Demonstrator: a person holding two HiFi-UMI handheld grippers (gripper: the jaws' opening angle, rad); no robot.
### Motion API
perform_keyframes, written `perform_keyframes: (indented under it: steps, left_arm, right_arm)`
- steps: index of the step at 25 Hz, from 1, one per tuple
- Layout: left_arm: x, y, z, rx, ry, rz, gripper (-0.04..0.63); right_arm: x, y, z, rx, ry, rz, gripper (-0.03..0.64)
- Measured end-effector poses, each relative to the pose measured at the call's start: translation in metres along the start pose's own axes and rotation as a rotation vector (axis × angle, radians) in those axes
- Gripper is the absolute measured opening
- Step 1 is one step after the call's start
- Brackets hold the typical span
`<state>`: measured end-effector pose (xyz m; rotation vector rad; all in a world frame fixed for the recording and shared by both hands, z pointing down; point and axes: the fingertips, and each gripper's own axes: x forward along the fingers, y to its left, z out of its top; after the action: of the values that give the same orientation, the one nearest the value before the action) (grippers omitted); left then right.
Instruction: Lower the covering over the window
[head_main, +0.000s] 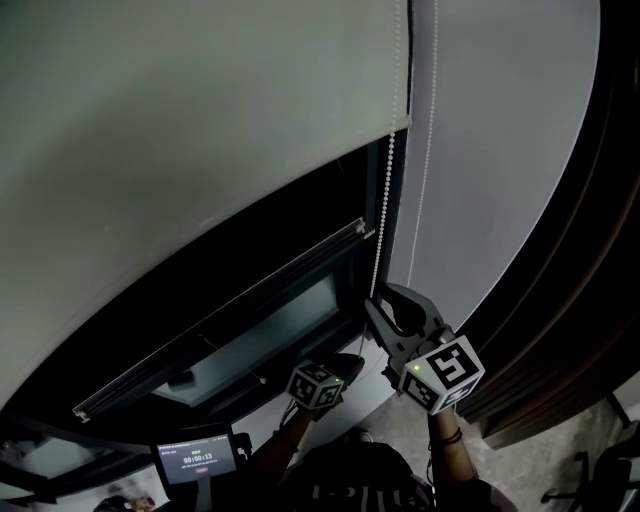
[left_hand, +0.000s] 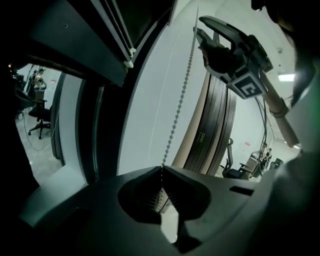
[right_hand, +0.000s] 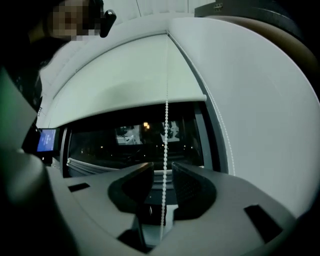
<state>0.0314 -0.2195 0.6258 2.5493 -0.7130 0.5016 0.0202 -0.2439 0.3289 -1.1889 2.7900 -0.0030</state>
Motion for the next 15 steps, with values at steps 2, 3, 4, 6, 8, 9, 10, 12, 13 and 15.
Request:
perform_keyframes:
  steps: [2, 3, 4, 6, 8, 9, 10, 12, 13, 15]
  left_arm:
    - [-0.001, 0.001, 0.001, -0.005, -0.004, 0.005, 0.008]
    - [-0.002, 0.002, 0.001, -0.007, -0.007, 0.008, 0.008]
    - [-0.003, 0.003, 0.001, -0.008, -0.009, 0.011, 0.008]
    - [-0.004, 0.003, 0.000, -0.010, -0.011, 0.010, 0.008]
    - [-0.002, 0.004, -0.002, -0.016, -0.012, 0.005, 0.008]
    - [-0.001, 0.004, -0.002, -0.020, -0.013, 0.006, 0.008]
    - [-0.001, 0.004, -0.002, -0.024, -0.016, 0.006, 0.008]
    - [-0.004, 0.003, 0.000, -0.037, -0.026, -0.005, 0.008]
    - [-0.005, 0.002, -0.001, -0.042, -0.026, -0.016, 0.009]
    - [-0.005, 0.003, -0.002, -0.024, -0.018, -0.030, 0.011]
  right_arm:
    - [0.005, -0.003, 0.018, -0.007, -0.054, -0.031, 0.097]
    - [0.006, -0.006, 0.024, -0.011, -0.072, -0.050, 0.092]
    - [0.008, -0.008, 0.027, -0.016, -0.078, -0.065, 0.076]
    - [0.013, -0.011, 0.026, -0.018, -0.068, -0.077, 0.066]
    - [0.017, -0.012, 0.024, -0.001, -0.075, -0.072, 0.040]
    - [0.018, -0.011, 0.024, 0.012, -0.088, -0.069, 0.015]
    - [0.017, -0.011, 0.025, 0.017, -0.096, -0.073, 0.014]
    - [0.013, -0.013, 0.024, 0.007, -0.104, -0.102, 0.014]
    - [0.010, -0.016, 0.024, 0.007, -0.117, -0.115, 0.012]
    - [0.007, -0.023, 0.021, 0.020, -0.139, -0.133, 0.012]
